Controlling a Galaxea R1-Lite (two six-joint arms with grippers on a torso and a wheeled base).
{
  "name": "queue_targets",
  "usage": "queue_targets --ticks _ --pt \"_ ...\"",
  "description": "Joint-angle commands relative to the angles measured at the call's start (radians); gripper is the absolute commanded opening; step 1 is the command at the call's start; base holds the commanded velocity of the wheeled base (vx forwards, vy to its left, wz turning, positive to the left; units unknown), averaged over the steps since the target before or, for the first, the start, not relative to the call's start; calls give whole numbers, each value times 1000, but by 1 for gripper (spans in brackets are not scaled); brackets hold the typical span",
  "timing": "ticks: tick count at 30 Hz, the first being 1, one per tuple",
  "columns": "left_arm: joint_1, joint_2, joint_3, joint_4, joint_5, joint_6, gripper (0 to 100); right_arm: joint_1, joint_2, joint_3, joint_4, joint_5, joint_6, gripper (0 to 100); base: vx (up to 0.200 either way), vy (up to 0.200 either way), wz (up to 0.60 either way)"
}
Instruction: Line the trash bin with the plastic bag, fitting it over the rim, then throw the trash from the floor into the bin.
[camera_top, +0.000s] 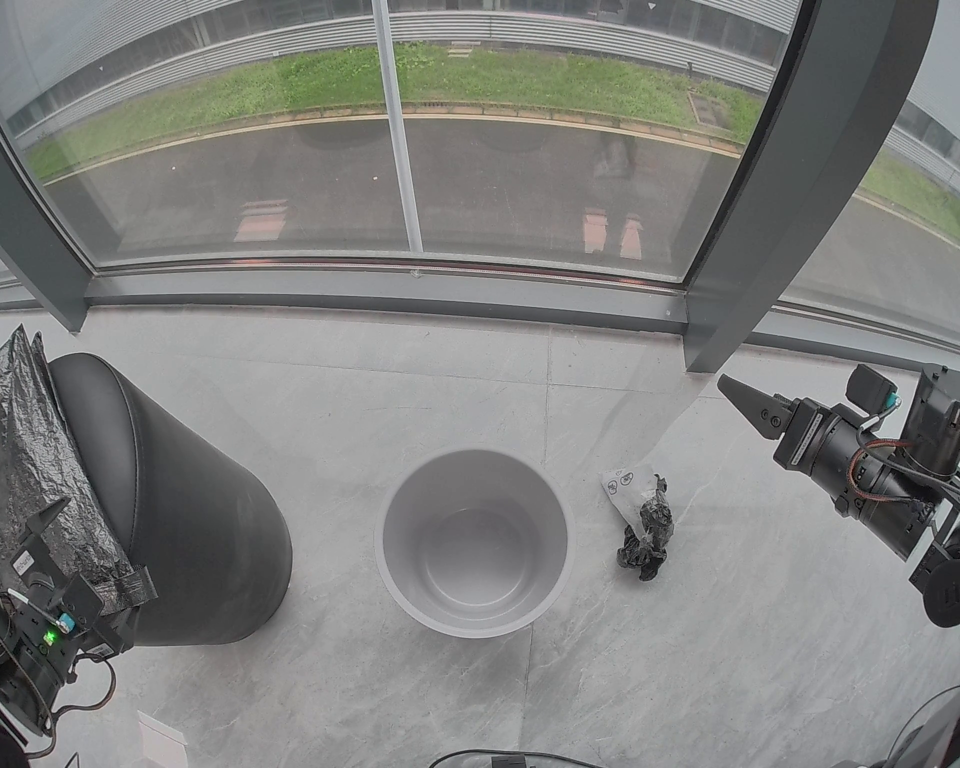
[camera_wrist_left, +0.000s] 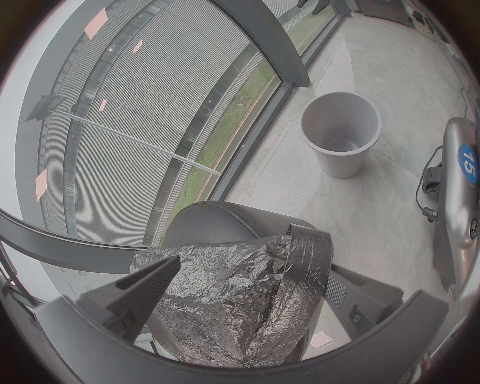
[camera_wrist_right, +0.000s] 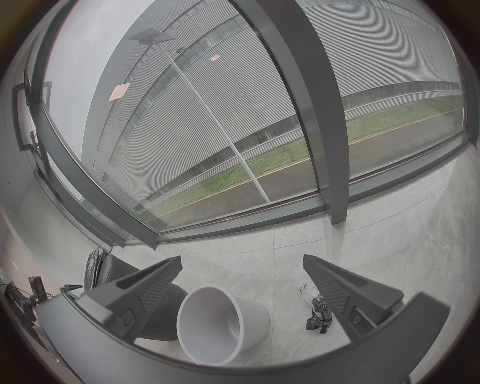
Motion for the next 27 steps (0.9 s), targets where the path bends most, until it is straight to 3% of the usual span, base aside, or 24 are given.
queue_targets --ticks 1,27 --pt "-1 -24 -1 0 1 0 100 1 -1 0 0 0 -1 100 0 0 0" --pt "9 -16 -59 -4 71 -8 100 1 -1 1 0 2 -1 100 0 0 0"
